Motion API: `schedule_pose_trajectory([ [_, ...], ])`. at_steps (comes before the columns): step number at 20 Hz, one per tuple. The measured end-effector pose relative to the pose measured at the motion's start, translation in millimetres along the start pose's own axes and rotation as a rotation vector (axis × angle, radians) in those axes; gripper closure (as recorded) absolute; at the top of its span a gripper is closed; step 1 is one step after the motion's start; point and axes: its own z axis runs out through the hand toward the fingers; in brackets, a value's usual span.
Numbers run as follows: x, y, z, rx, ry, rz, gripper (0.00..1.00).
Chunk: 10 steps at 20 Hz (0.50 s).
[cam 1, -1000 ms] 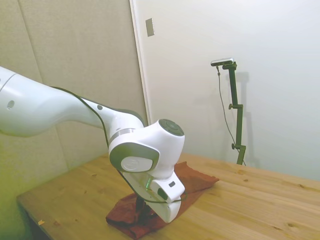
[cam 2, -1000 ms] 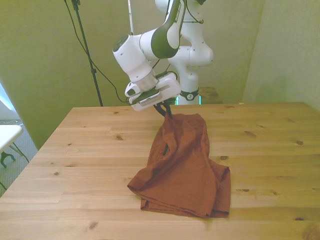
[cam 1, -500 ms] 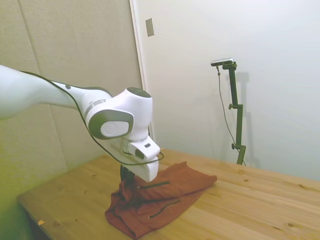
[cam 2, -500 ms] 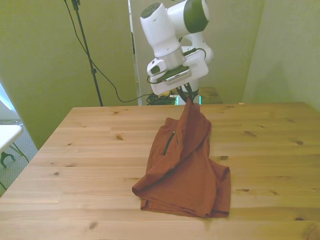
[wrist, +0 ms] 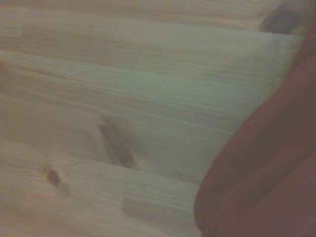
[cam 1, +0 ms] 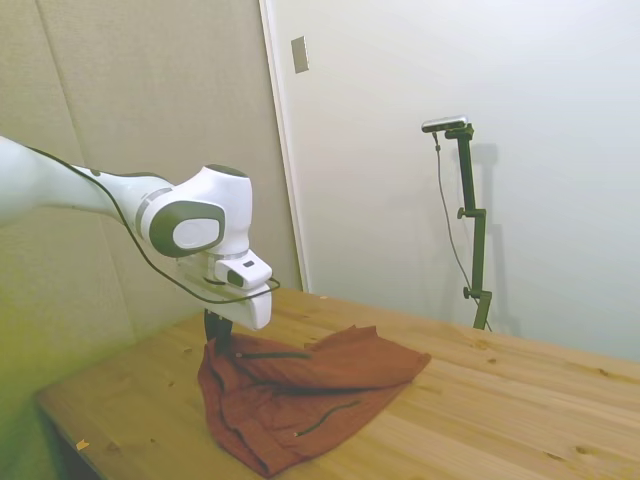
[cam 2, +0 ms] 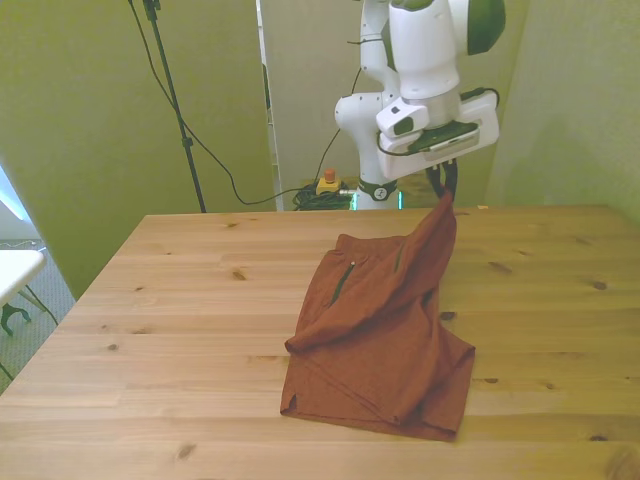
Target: Unfold the shorts
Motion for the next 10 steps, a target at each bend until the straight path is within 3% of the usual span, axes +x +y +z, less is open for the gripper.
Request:
schedule_pose_trajectory([
  [4,-11,-32,18,-0.031,-0.006,-0.03,0.0],
  [10,-13,-42,25,-0.042,-0.008,-0.043,0.0],
])
